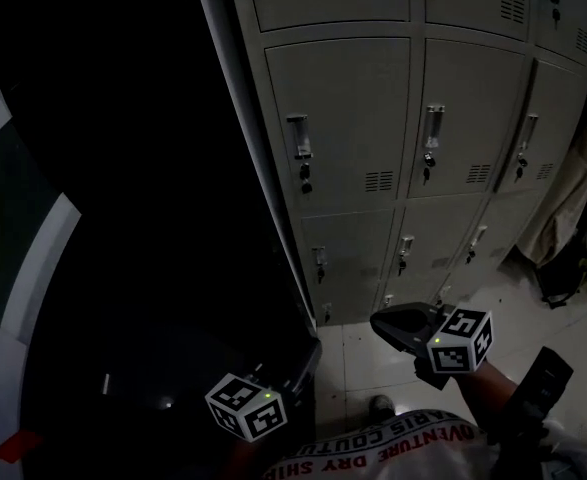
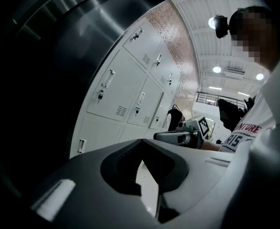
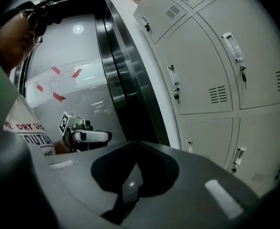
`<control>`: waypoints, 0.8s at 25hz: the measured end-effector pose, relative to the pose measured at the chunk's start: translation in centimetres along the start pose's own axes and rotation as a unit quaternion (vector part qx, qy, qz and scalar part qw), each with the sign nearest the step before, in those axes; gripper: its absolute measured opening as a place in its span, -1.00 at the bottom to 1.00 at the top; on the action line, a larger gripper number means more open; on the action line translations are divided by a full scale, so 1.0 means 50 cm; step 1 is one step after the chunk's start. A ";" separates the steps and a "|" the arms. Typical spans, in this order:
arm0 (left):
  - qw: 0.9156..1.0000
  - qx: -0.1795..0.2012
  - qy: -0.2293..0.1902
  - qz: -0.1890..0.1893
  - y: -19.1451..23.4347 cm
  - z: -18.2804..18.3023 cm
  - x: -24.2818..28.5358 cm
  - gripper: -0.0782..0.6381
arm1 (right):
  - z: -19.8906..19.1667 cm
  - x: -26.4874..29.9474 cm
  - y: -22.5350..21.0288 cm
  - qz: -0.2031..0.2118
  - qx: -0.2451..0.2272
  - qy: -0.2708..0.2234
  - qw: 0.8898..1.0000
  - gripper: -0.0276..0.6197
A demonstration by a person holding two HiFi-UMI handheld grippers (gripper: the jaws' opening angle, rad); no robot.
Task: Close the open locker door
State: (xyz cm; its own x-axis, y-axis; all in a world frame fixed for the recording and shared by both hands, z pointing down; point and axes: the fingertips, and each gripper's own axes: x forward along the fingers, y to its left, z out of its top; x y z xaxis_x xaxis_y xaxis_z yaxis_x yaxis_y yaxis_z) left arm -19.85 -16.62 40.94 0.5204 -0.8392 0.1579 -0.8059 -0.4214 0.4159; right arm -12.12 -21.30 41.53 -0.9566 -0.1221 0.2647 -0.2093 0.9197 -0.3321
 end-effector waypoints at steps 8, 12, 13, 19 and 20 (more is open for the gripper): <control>0.998 0.035 0.034 -0.048 -0.151 -0.078 0.000 -0.77 | -0.104 -0.144 0.132 -0.013 -0.001 -0.009 1.000 -0.94; 0.997 0.046 0.039 -0.053 -0.240 -0.130 -0.025 -0.77 | -0.152 -0.215 0.193 -0.009 0.002 -0.023 1.000 -0.94; 0.997 0.049 0.042 -0.053 -0.267 -0.145 -0.032 -0.77 | -0.162 -0.237 0.209 -0.010 0.004 -0.028 1.000 -0.94; 0.995 0.056 0.034 -0.069 -0.472 -0.195 -0.098 -0.77 | -0.189 -0.392 0.350 0.003 0.000 -0.069 0.998 -0.94; 0.995 0.066 0.033 -0.069 -0.501 -0.199 -0.111 -0.77 | -0.192 -0.413 0.372 0.004 -0.004 -0.078 0.997 -0.94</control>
State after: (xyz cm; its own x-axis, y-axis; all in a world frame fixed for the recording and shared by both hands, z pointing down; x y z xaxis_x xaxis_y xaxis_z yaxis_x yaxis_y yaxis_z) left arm 0.27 2.01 38.54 0.6431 -0.7474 0.1670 -0.7529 -0.5770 0.3166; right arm 5.69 1.90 38.56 -0.9781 -0.1706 0.1189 -0.2007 0.9239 -0.3258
